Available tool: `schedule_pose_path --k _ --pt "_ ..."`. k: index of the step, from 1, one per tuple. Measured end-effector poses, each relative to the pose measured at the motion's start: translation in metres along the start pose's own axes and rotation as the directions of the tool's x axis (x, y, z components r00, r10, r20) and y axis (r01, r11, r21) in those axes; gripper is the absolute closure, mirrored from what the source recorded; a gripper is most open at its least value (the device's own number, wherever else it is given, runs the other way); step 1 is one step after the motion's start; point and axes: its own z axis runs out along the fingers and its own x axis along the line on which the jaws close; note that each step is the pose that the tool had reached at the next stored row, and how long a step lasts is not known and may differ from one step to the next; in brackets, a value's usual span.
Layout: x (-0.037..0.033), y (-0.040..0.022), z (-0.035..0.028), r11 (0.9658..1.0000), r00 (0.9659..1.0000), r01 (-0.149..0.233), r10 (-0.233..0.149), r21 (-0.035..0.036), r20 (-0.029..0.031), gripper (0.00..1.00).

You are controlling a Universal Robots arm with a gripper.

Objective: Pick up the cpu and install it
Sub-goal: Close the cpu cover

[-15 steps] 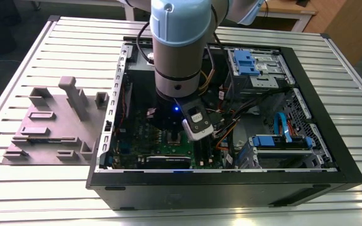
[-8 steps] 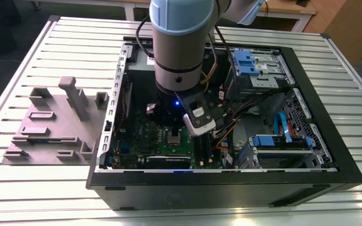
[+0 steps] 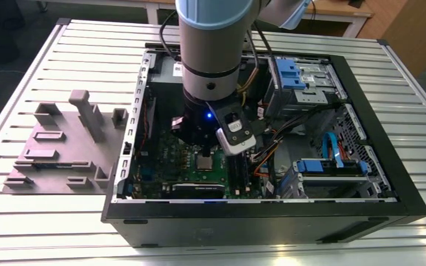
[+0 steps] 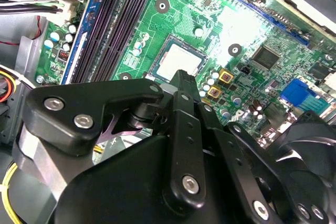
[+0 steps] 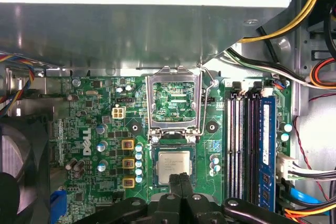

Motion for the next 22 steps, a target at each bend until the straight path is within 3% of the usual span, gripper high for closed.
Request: schedule_pose_path --k 11,22 --pt "-0.0002 -0.0001 -0.0037 1.0 1.0 0.0 0.0 -0.0001 0.0 0.9" --pt "-0.0137 0.0017 -0.0017 0.9996 0.9996 -0.03 0.03 0.0012 -0.0004 0.9"
